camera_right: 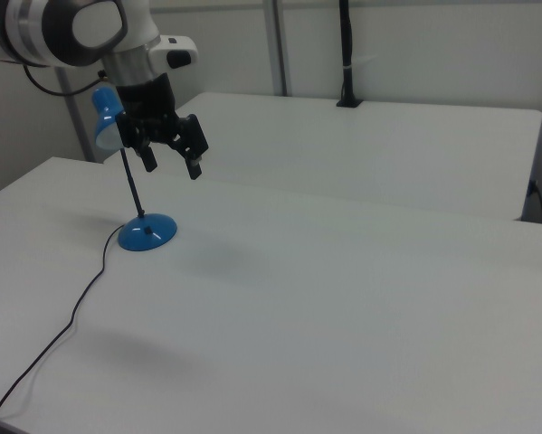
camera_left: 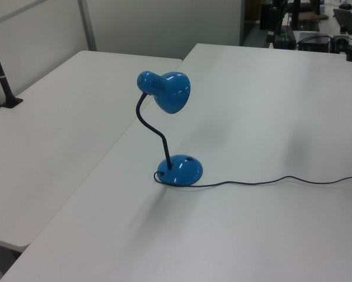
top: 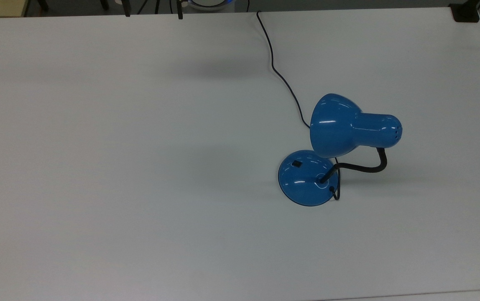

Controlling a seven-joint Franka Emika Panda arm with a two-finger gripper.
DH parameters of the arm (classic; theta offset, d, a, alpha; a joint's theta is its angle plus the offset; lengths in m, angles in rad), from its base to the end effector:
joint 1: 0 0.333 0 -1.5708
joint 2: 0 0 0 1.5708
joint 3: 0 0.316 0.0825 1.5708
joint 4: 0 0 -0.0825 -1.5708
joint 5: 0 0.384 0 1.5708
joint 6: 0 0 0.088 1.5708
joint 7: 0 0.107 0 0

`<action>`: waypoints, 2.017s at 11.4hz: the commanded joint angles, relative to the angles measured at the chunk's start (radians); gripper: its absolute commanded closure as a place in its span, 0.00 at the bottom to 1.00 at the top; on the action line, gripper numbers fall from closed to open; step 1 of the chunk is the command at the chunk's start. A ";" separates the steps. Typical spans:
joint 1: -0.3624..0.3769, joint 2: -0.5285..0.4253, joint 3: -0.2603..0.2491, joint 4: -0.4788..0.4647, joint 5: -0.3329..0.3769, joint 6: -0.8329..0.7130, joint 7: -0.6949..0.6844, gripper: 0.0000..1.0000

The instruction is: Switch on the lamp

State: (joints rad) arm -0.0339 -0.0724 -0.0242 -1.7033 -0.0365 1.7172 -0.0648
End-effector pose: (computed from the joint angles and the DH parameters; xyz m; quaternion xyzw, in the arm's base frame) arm 0.5435 -0.0355 0.6145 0.9989 0.0052 0.0420 0.0199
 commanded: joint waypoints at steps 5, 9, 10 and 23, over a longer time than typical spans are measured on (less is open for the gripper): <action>0.014 0.006 0.001 0.007 -0.006 -0.030 0.003 0.00; 0.014 0.006 0.000 0.007 -0.006 -0.030 0.003 0.00; 0.014 0.006 0.000 0.007 -0.008 -0.030 0.003 0.00; 0.040 0.172 0.121 -0.021 0.021 0.117 -0.239 0.49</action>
State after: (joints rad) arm -0.0206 0.0592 0.0783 -1.7188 -0.0365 1.7745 -0.3317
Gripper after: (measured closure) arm 0.053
